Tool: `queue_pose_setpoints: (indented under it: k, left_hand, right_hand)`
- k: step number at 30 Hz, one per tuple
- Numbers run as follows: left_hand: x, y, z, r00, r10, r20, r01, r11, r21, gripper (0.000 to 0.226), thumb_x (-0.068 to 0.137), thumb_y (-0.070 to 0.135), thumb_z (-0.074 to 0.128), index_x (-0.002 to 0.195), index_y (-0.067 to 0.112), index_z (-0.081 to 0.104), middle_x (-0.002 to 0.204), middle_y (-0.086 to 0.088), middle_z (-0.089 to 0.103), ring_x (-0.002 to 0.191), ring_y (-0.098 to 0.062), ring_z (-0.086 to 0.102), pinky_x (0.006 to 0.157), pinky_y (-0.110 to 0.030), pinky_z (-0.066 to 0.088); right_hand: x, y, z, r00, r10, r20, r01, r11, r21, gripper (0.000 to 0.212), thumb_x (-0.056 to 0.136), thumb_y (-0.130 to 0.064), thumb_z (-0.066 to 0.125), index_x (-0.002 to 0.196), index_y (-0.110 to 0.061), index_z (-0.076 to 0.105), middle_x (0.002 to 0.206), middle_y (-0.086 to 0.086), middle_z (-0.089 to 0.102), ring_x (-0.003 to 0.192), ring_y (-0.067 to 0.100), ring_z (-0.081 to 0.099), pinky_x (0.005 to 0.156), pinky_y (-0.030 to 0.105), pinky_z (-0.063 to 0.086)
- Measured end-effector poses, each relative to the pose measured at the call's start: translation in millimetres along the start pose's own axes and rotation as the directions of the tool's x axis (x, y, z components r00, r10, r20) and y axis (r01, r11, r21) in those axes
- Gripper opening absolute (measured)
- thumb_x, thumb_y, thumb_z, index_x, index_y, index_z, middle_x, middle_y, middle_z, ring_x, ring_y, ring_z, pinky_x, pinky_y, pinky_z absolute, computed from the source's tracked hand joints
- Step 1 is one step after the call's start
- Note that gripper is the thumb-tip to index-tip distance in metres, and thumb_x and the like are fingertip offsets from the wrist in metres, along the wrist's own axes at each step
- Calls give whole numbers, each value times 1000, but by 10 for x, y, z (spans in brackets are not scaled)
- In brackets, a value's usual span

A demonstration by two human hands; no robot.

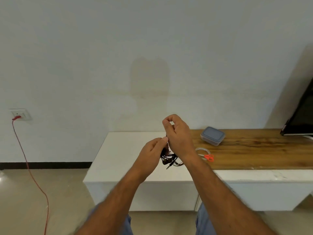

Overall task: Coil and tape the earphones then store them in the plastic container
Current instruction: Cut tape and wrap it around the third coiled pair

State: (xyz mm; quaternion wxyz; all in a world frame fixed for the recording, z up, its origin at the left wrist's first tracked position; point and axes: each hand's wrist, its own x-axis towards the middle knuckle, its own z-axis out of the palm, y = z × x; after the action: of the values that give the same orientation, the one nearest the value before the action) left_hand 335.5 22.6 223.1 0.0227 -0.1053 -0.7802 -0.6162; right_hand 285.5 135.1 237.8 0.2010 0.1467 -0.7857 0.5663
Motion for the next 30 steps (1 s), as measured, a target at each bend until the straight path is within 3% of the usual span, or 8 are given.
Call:
queue_pose_setpoints:
  k: [3,6,9,11,15,20,25,30]
  left_hand:
    - [-197,168,-63,999,35,-26,-35,999,-15,44,103,35,40,90,-2,60,73,2,58,64,-4,50,61,-18,44]
    - [-412,362,-127,998,42,-46,-44,998,-39,40,102,33,41,93,0,63,76,-3,55,62,-3,49,57,-18,49]
    - [-576,560,-195,997,51,-59,-53,998,-19,43,102,40,38,97,8,67,74,11,60,63,0,50,60,-19,50]
    - [-654,672,-248,999,22,-34,-25,997,-68,55,100,52,25,104,18,68,78,20,67,66,2,52,61,-18,49]
    - [-718,796,-331,1000,-22,19,27,951,-308,81,90,68,9,113,14,66,100,-1,73,76,-11,58,72,-31,45]
    - [-743,923,-348,996,-53,73,77,926,-370,77,96,62,13,120,10,64,104,-8,71,86,-17,63,81,-39,49]
    - [-802,1076,-279,983,-94,160,137,949,-283,42,105,35,31,113,14,67,111,-8,72,104,-23,68,94,-45,50]
    - [-830,1161,-228,957,-129,260,220,905,-363,39,104,23,32,107,13,70,108,-10,73,102,-26,69,86,-43,54]
  right_hand:
    - [-79,-298,-61,998,-59,34,61,997,-57,14,100,-20,49,91,-15,59,54,-9,48,45,6,42,48,18,35]
    - [-148,-581,-124,994,-81,77,87,993,-76,15,100,-23,50,90,-16,58,55,-6,51,46,6,46,48,18,38]
    - [-201,-849,-168,989,-98,114,108,990,-91,15,99,-25,50,89,-18,57,55,-6,52,47,7,47,51,20,39]
    - [-222,-998,-194,985,-119,124,131,987,-93,15,99,-26,50,89,-18,57,55,-7,50,47,6,47,53,22,39]
    - [-260,-1259,-281,972,-191,138,205,973,-103,16,100,-27,49,92,-16,58,53,-10,43,45,5,40,50,18,34]
    - [-296,-1462,-374,947,-284,153,292,956,-31,14,101,-24,50,92,-17,57,49,-8,36,44,9,33,46,22,33]
    - [-350,-1601,-467,921,-364,142,356,931,76,13,101,-19,51,89,-19,56,51,8,34,46,13,30,47,22,28]
    - [-396,-1666,-524,903,-412,122,401,910,108,12,101,-17,52,90,-19,56,51,18,34,46,15,31,46,24,29]
